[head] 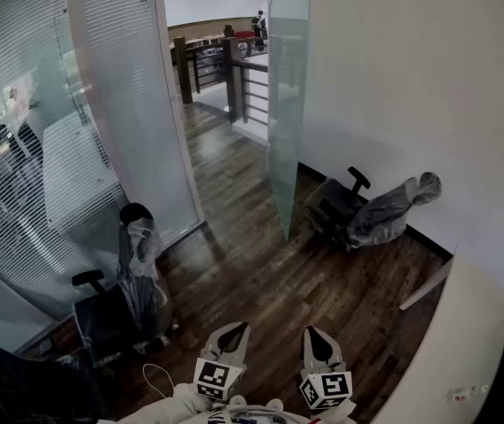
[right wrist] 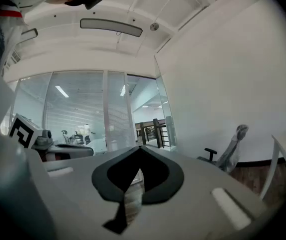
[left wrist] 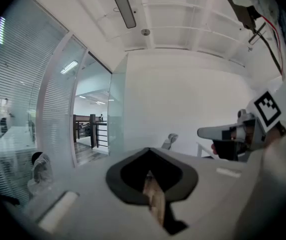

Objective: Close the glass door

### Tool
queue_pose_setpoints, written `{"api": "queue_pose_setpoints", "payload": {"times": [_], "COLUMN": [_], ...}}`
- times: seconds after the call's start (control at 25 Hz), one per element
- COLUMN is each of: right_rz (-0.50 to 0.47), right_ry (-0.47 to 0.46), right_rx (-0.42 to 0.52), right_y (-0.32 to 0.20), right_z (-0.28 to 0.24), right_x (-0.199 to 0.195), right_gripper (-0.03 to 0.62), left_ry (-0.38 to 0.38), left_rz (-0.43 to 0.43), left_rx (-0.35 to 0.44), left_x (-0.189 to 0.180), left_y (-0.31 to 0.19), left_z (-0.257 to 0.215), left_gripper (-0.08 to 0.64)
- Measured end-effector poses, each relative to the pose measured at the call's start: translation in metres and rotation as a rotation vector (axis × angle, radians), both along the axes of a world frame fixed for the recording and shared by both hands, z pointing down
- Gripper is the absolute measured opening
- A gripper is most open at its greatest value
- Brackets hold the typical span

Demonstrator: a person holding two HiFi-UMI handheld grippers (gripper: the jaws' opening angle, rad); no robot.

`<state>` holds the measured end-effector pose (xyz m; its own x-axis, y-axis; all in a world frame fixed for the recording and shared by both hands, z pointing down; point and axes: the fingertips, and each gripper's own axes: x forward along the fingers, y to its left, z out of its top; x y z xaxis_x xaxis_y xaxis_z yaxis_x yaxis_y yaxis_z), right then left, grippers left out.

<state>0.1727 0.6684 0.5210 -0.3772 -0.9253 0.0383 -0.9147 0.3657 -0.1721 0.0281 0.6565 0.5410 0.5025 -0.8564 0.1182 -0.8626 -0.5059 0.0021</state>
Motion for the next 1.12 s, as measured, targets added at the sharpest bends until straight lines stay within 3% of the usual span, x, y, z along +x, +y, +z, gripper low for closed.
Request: {"api": "queue_pose_setpoints", "payload": {"times": [0.24,1.12], "right_rz": [0.04,0.047], "right_ry": [-0.074,-0.054], "right_rx": [0.008,-0.001], "right_y": [-0.001,-0.007], "right_z": [-0.001,0.015], "right_x": [0.015,0.08], "right_gripper": [0.005,0.005], "left_ry": [-0.001,-0.017], "left_rz": [0.0,0.034], "left_rx": [-0.009,-0.018], "left_x": [0.008,0.081], "left_y": [-0.001,-0.005], "left_z": [0.005,0.01], "left_gripper": [0.003,0.003]}}
